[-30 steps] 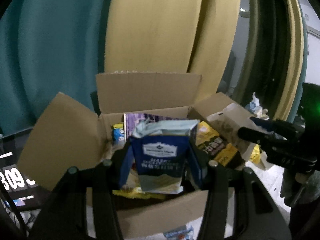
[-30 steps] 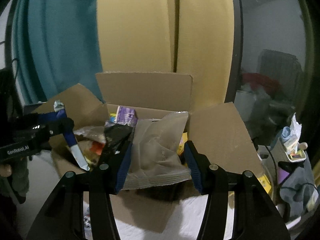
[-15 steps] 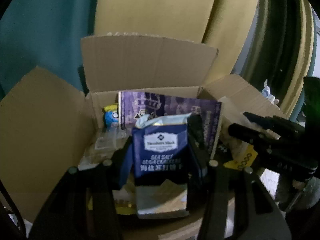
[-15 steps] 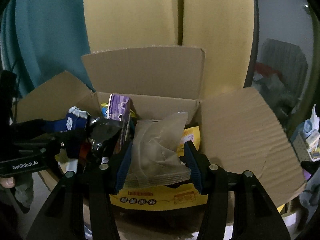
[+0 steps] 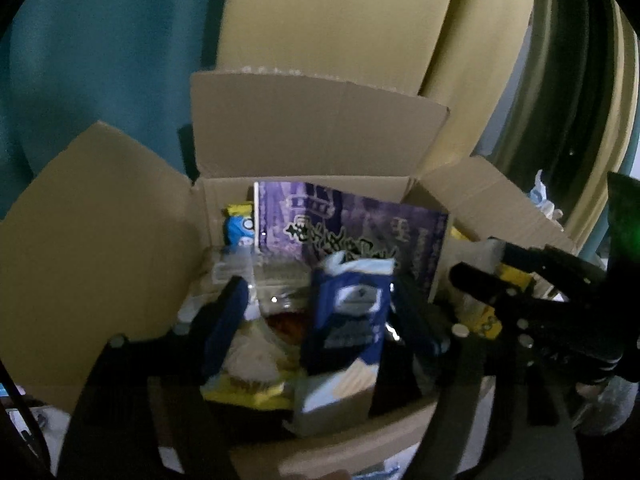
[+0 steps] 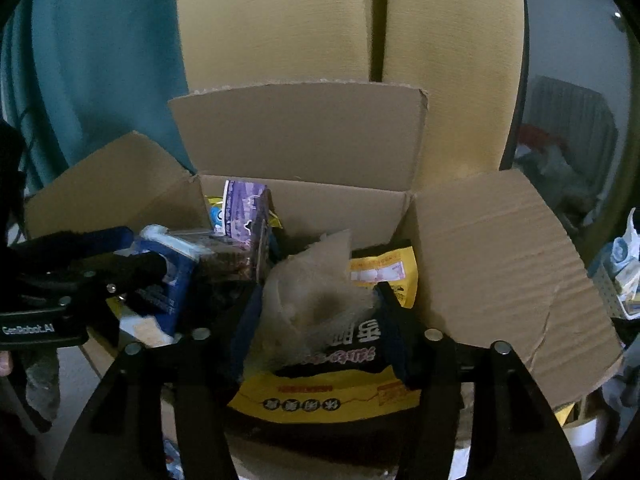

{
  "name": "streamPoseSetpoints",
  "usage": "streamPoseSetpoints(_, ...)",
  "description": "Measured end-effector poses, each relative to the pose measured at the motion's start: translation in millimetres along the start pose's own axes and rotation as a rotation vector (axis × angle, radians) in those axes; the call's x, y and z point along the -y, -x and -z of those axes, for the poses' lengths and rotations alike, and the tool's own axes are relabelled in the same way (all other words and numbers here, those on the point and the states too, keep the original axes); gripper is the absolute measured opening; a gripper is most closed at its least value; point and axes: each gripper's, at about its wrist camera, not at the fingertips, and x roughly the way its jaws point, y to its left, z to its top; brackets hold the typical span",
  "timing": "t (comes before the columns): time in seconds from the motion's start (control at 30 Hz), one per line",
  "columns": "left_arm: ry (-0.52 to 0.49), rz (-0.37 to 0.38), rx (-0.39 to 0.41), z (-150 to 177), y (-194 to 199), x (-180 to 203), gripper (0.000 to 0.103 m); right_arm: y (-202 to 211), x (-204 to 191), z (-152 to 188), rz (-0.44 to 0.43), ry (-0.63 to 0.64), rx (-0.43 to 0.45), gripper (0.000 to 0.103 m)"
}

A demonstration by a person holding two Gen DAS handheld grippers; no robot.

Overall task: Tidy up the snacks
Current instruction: 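Open both tools to drop the cracker pack and paper bag, withdraw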

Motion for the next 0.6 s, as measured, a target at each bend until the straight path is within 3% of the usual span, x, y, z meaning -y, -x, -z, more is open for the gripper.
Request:
streamPoseSetpoints(0.33, -0.020, -0.016, 0.069, 7, 56, 7, 0.078, 38, -18, 1, 0.005, 0.007, 0.038, 0.067)
streamPoseSetpoints(0.6, -0.014, -0.023, 0.084, 36, 96, 6, 0.079, 69, -40, 14, 0.004, 0.021, 0.041, 0.067)
